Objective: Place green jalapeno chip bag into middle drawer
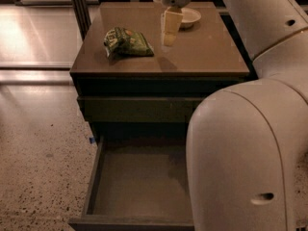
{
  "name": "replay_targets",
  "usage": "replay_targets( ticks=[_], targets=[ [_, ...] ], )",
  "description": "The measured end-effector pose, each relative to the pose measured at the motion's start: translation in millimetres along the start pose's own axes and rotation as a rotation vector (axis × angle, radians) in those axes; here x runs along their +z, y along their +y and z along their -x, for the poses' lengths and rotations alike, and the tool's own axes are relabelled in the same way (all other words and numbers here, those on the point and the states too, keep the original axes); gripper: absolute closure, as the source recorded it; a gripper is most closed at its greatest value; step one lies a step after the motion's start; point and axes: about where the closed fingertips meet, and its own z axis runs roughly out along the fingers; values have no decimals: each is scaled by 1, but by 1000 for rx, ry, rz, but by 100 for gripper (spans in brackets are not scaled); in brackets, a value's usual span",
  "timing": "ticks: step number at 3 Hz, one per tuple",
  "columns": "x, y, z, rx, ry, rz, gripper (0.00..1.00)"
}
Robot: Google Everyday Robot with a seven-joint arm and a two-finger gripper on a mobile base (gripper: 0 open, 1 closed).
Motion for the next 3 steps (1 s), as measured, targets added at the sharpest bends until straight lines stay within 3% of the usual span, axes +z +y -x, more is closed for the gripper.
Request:
replay_targets(
  ticks=[2, 3],
  targets=[
    [43, -46, 39, -63, -83, -25, 0],
    [45, -58, 43, -61, -98, -64, 0]
  ],
)
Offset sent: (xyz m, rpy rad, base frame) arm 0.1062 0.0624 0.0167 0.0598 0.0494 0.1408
